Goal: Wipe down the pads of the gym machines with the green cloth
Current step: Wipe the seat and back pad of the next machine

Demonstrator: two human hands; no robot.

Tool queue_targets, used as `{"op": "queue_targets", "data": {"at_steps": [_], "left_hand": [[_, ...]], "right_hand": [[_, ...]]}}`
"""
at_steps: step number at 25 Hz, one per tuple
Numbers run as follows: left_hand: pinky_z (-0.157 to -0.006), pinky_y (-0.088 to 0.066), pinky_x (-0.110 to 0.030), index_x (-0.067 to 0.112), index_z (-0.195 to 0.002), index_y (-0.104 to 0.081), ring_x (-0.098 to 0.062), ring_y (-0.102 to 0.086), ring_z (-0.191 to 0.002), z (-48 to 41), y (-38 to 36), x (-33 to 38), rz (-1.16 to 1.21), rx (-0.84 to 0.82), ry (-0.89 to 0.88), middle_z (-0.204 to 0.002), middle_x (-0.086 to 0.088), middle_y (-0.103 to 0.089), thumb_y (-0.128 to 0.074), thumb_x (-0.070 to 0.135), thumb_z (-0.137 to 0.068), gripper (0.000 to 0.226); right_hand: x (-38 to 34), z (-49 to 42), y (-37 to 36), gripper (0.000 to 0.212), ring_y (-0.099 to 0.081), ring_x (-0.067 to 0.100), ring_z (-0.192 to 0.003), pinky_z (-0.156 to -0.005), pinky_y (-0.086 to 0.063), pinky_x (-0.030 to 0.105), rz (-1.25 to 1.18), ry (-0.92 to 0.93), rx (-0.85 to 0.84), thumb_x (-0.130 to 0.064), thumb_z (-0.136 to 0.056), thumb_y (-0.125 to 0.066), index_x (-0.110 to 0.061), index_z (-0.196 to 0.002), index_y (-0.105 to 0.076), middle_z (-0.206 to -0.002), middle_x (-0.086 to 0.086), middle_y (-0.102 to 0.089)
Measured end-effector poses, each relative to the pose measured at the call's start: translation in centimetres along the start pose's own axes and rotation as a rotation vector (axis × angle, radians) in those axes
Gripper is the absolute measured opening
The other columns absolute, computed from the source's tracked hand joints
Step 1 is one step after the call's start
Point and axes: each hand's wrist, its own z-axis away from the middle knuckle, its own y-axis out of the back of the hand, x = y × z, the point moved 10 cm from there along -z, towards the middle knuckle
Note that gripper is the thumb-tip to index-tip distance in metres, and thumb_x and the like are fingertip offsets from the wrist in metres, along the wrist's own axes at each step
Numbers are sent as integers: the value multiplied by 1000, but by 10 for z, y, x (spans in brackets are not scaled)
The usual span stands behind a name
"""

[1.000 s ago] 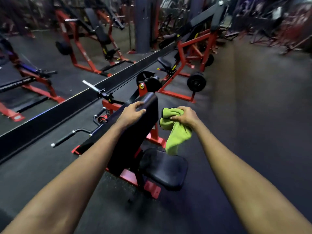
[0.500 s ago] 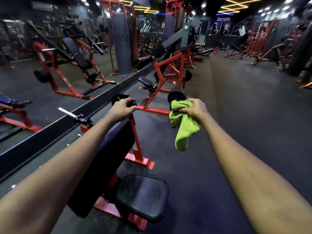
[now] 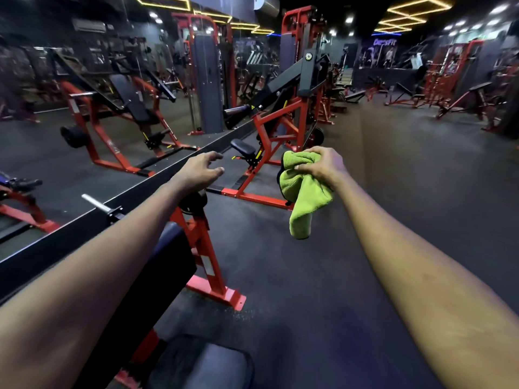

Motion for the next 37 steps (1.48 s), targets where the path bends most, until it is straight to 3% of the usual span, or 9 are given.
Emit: {"op": "queue_targets", "data": {"at_steps": [8,16,20,23,26,32,37], "left_hand": [[-106,-37,-28,11,-141,-54,-25,-52,-132,-156,-46,5,-54,1,-39,-142,-11,-57,-62,20,-94,48],[-103,-41,-29,12,-137,-58,-23,-57,-126,-298,-84,-8,-49,9,34,-134,-9,-63,-63,20,-93,45],[-107,-44,-35,20,-133,-63,-25,-58,-126,-382,-109,-24,-81,11,76,-131,-9,-65,-60,33,-84,50],[-107,-40,-29,12,-134,-61,-24,-56,-128,-434,-119,-36,-89,24,132,-136,-10,-62,-63,20,-92,43],[-102,-38,-26,9,-134,-60,-25,-54,-128,-486,-127,-57,-109,54,183,-136,-11,-61,-62,13,-94,41],[-112,-41,-35,15,-136,-58,-23,-54,-132,-594,-128,-134,-107,63,271,-139,-9,-60,-65,20,-93,44],[-99,-40,-26,14,-137,-58,-28,-56,-125,-698,-118,-193,-147,120,273,-136,-11,-60,-63,19,-95,43]], "right_hand": [[26,-164,-15,61,-65,18,-107,-98,-54,34,19,18,-12,-40,-67,-94,-25,-122,-72,-122,4,-71],[57,-329,-35,60,-65,20,-106,-100,-53,36,-22,56,-26,-40,-67,-95,-26,-120,-72,-123,5,-69],[70,-424,-55,53,-60,16,-102,-90,-47,27,-32,135,-73,-34,-74,-91,-21,-122,-71,-112,-1,-66],[76,-489,-73,50,-61,15,-102,-90,-49,29,-50,164,-103,-34,-77,-89,-23,-122,-71,-116,1,-70],[79,-556,-105,48,-65,20,-108,-93,-51,31,-61,174,-112,-37,-74,-90,-24,-118,-73,-117,2,-72],[70,-677,-203,47,-67,21,-105,-83,-47,25,-73,201,-144,-42,-72,-90,-25,-113,-75,-114,2,-73],[43,-785,-279,41,-67,20,-104,-87,-53,30,-73,237,-156,-40,-74,-89,-25,-109,-75,-111,2,-74]]}}
